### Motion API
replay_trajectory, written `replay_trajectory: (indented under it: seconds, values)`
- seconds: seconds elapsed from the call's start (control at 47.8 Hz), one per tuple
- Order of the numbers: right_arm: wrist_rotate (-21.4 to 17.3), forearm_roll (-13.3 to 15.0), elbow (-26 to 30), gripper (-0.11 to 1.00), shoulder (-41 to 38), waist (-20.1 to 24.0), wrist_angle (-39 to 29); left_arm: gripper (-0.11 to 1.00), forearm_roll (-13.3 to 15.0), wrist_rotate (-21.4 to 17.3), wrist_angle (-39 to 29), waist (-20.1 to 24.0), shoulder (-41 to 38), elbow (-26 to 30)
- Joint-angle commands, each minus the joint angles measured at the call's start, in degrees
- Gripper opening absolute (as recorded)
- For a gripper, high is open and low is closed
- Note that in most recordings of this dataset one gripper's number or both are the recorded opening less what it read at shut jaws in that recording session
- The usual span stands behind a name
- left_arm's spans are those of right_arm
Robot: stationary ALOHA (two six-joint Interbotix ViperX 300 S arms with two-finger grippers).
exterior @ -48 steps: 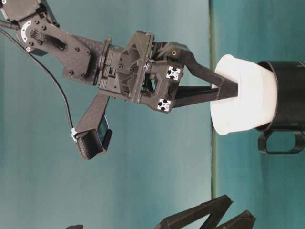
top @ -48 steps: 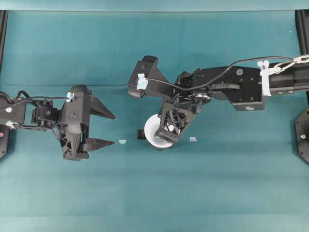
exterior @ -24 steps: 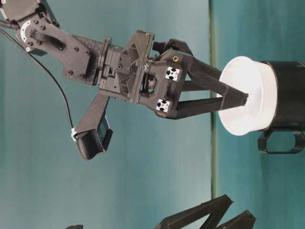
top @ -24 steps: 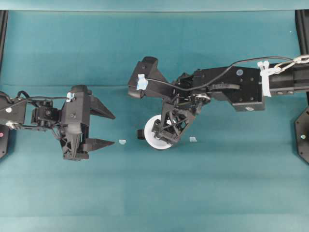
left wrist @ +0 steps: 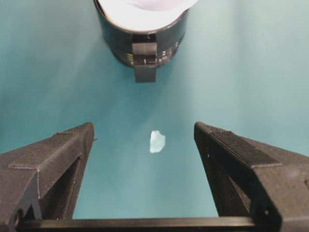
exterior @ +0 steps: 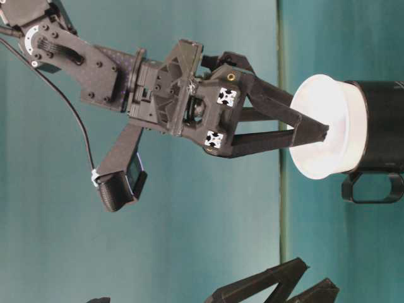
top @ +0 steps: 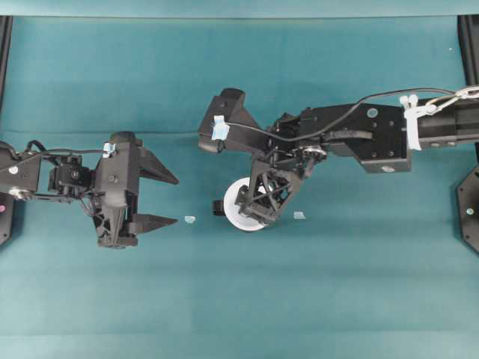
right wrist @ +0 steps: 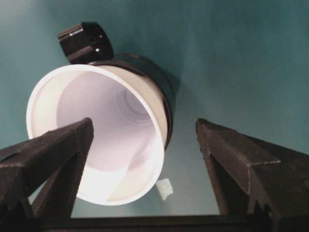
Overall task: Put the paper cup into the moved cup holder.
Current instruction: 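Lower the paper cup into the cup holder with the right gripper, then open the right gripper and raise it away from the cup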
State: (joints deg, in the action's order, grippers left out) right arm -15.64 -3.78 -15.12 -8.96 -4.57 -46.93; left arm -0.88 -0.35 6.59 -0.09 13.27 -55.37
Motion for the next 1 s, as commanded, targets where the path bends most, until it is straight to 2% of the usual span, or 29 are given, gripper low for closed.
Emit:
replay_trajectory:
  seconds: [0.0, 0.502, 0.795, 0.984]
  values:
    - [-0.2, 0.1, 0.4, 0.92, 2.4, 0.3, 0.7, 0.86, -0.2, 0.0, 0.3, 0.0, 0.4, 0.4]
    - [-0.2, 0.1, -0.2, 0.91, 4.3, 0.7, 0.8, 0.86, -0.1, 0.0, 0.2, 0.0, 0.4, 0.4]
    - [0.1, 0.4, -1.5, 0.92, 9.4, 1.0, 0.8, 0.86, -0.1, 0.0, 0.3, 0.0, 0.4, 0.4]
    - [-0.2, 1.8, -3.0, 0.92, 14.2, 1.0, 1.0, 0.86, -0.1, 0.0, 0.2, 0.0, 0.4, 0.4]
